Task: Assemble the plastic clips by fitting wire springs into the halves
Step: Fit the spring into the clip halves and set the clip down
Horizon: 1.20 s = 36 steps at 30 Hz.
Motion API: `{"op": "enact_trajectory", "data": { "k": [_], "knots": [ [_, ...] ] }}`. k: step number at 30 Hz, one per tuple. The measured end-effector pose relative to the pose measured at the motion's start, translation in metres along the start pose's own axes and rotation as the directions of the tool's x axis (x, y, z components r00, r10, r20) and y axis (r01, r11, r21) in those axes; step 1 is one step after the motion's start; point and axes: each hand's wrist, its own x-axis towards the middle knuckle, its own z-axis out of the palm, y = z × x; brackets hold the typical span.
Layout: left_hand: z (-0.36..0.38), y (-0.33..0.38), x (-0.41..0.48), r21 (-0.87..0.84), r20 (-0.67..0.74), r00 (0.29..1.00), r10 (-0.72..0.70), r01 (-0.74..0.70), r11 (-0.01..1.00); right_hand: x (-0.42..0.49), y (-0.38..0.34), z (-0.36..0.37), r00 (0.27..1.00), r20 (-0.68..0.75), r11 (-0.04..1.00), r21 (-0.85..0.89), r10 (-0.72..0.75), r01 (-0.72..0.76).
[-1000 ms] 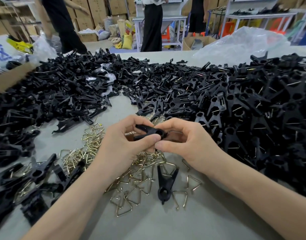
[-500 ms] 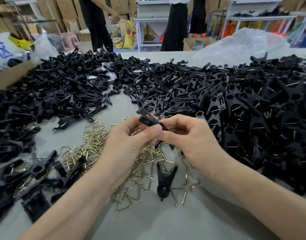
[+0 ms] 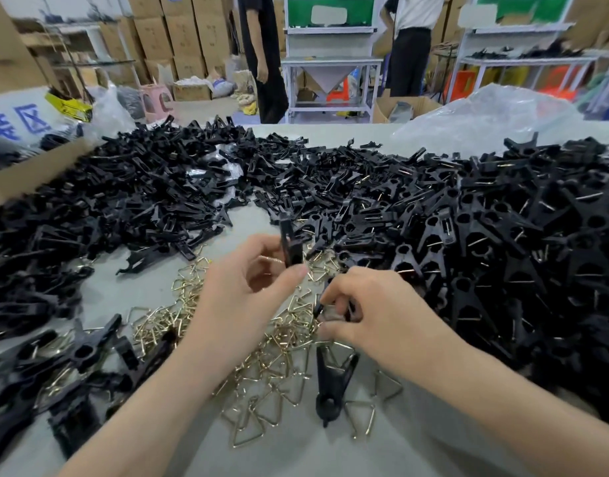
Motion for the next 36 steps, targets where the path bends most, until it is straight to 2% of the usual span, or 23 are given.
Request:
{"op": "enact_trajectory", "data": {
  "k": [4, 9, 17, 21, 24, 26, 29, 33, 36],
  "knots": [
    [0.003, -0.004, 0.000, 0.063, -0.012, 1.000, -0.013, 0.014, 0.998, -0.006, -0.003, 0.005, 0.999, 0.001, 0.999, -0.023, -0.035, 0.035],
    [0.003, -0.003, -0.001, 0.104, -0.025, 0.999, 0.022, -0.019, 0.994, -0.008, -0.006, 0.004, 0.999, 0.014, 0.998, 0.062, -0.035, 0.034],
    [0.003, -0.004, 0.000, 0.180, -0.008, 0.999, 0.047, -0.045, 0.983, -0.008, -0.003, -0.003, 0.984, 0.123, 0.991, 0.043, -0.130, 0.126],
    [0.002, -0.003, 0.000, 0.225, 0.020, 0.998, 0.058, -0.061, 0.972, -0.007, 0.000, -0.012, 0.998, 0.029, 0.985, 0.169, -0.054, 0.048],
    [0.001, 0.000, -0.001, 0.264, 0.025, 0.996, 0.085, -0.089, 0.960, -0.002, 0.004, -0.023, 0.989, -0.136, 0.936, 0.353, 0.066, -0.014],
    [0.003, 0.002, -0.002, 0.287, 0.032, 0.994, 0.101, -0.106, 0.952, 0.001, 0.010, -0.030, 0.970, -0.194, 0.906, 0.420, 0.147, -0.054],
    [0.005, 0.003, -0.003, 0.311, 0.043, 0.989, 0.139, -0.145, 0.939, 0.001, 0.014, -0.031, 0.969, -0.130, 0.834, 0.540, 0.212, -0.111],
    [0.006, 0.006, -0.004, 0.348, 0.002, 0.975, 0.221, -0.208, 0.914, 0.000, 0.010, -0.024, 0.978, -0.093, 0.754, 0.652, 0.189, -0.083],
    [0.007, 0.007, -0.004, 0.354, 0.005, 0.961, 0.277, -0.261, 0.898, -0.001, 0.007, -0.023, 0.977, -0.047, 0.610, 0.787, 0.210, -0.093]
  ]
}}
